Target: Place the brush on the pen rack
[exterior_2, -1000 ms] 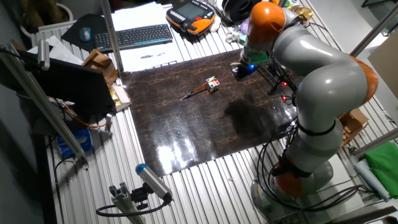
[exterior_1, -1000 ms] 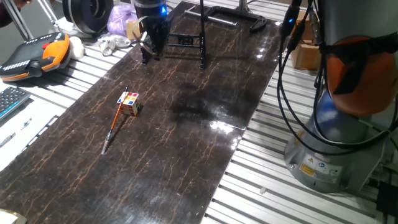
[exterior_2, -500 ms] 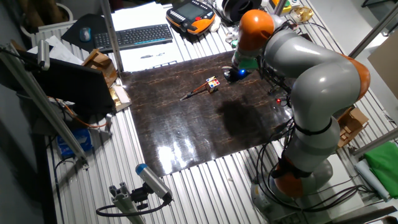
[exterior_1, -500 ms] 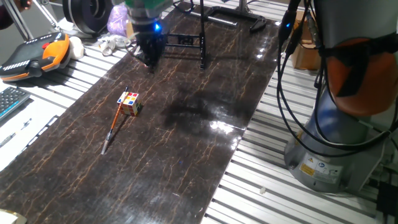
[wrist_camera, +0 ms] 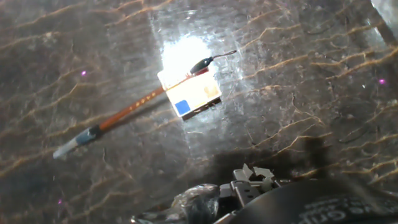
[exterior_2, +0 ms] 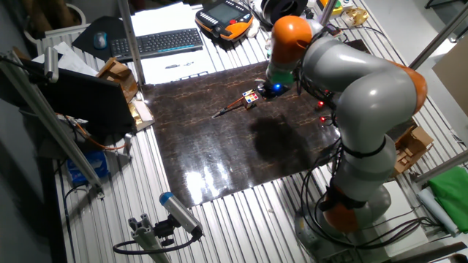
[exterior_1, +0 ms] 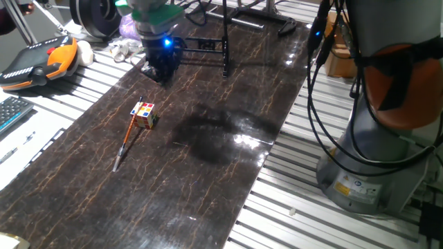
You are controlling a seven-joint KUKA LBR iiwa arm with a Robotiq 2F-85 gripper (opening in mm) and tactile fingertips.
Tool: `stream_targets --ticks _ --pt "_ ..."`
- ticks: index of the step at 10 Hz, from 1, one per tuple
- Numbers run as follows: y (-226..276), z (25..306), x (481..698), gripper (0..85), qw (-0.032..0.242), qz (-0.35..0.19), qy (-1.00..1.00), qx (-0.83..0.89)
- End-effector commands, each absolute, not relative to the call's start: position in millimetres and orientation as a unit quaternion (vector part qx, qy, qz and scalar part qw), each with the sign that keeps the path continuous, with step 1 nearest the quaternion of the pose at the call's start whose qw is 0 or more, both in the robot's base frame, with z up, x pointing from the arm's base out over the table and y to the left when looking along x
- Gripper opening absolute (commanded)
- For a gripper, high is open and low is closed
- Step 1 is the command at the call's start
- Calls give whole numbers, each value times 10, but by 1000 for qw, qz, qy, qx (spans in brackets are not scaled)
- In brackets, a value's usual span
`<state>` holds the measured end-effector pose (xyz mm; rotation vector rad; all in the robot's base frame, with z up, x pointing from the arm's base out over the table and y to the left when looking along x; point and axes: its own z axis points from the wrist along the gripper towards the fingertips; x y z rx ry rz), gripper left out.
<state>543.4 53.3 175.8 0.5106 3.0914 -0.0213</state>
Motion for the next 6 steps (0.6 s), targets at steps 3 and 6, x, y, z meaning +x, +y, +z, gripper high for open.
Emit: stream_targets --ticks 3,6 --pt "565 1617 5525 7 -3 -2 977 213" --pt "588 1526 5577 7 0 -9 959 283"
